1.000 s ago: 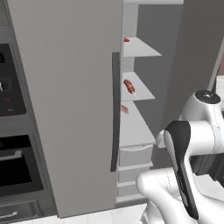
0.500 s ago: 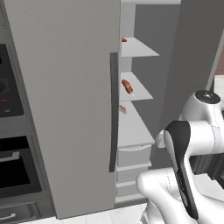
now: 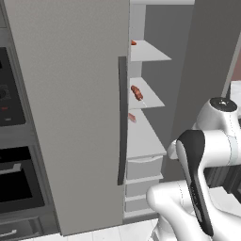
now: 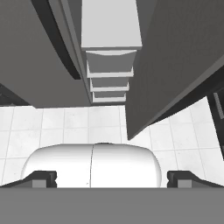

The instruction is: Store the kebab skewer in the freezer for long-term storage. Close the freezer door after placing the cooked food.

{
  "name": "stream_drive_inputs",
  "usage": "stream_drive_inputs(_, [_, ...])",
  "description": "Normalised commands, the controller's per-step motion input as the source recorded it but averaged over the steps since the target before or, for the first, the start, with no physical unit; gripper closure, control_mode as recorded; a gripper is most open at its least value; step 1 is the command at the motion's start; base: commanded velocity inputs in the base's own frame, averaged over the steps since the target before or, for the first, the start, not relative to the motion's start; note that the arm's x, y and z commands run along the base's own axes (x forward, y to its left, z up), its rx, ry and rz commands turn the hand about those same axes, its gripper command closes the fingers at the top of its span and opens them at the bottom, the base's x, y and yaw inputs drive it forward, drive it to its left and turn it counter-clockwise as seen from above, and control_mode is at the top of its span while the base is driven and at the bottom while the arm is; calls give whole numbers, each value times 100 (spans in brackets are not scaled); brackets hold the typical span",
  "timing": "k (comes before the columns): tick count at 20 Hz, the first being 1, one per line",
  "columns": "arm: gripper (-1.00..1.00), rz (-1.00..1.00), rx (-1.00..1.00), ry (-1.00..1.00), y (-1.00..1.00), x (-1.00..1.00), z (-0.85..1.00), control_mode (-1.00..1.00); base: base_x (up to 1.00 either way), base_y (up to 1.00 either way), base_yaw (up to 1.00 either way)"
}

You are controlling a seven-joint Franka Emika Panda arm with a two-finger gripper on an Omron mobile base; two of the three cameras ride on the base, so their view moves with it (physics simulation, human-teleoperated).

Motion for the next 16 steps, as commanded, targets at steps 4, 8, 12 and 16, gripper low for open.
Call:
stream_drive_inputs(4, [-100,0,1,0,-6,0,0,-100,0,-13,0])
stream_drive_inputs(8, [-100,0,24,-6,-65,-6,12,-100,0,0,0])
stream_drive_inputs(12, [-100,0,40,-9,-95,-10,33,-100,0,0,0])
stream_drive_inputs(16, [-100,0,37,-10,-81,0,24,-100,0,0,0])
